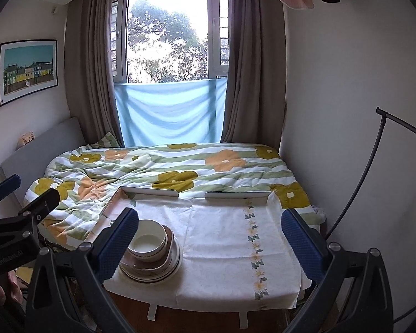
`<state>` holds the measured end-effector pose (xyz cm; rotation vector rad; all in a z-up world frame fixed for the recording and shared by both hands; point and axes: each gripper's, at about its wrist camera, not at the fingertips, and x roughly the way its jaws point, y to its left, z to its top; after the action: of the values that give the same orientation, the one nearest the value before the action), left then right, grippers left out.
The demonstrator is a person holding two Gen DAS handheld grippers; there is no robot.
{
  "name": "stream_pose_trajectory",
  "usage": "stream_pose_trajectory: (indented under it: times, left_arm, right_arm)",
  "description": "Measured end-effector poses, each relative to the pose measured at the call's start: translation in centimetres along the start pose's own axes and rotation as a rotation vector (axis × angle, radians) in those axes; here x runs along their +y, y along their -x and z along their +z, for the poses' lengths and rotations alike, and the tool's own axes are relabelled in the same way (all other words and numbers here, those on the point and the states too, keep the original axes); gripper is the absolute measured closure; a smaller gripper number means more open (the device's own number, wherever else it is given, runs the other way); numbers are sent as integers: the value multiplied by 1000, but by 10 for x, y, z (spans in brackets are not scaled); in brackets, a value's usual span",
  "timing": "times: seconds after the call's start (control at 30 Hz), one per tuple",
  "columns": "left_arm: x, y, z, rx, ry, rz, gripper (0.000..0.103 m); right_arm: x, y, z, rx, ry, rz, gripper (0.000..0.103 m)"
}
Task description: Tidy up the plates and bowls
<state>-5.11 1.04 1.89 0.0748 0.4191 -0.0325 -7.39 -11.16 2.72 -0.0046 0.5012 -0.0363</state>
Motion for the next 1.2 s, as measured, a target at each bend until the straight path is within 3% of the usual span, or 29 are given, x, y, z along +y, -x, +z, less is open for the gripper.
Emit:
stream_pose_trajectory:
  times: [1.2]
  left_arm:
    - [-3,-5,-1,-23,-22,6,0]
  right_arm:
    - [-3,-6,0,8,-32,1,1]
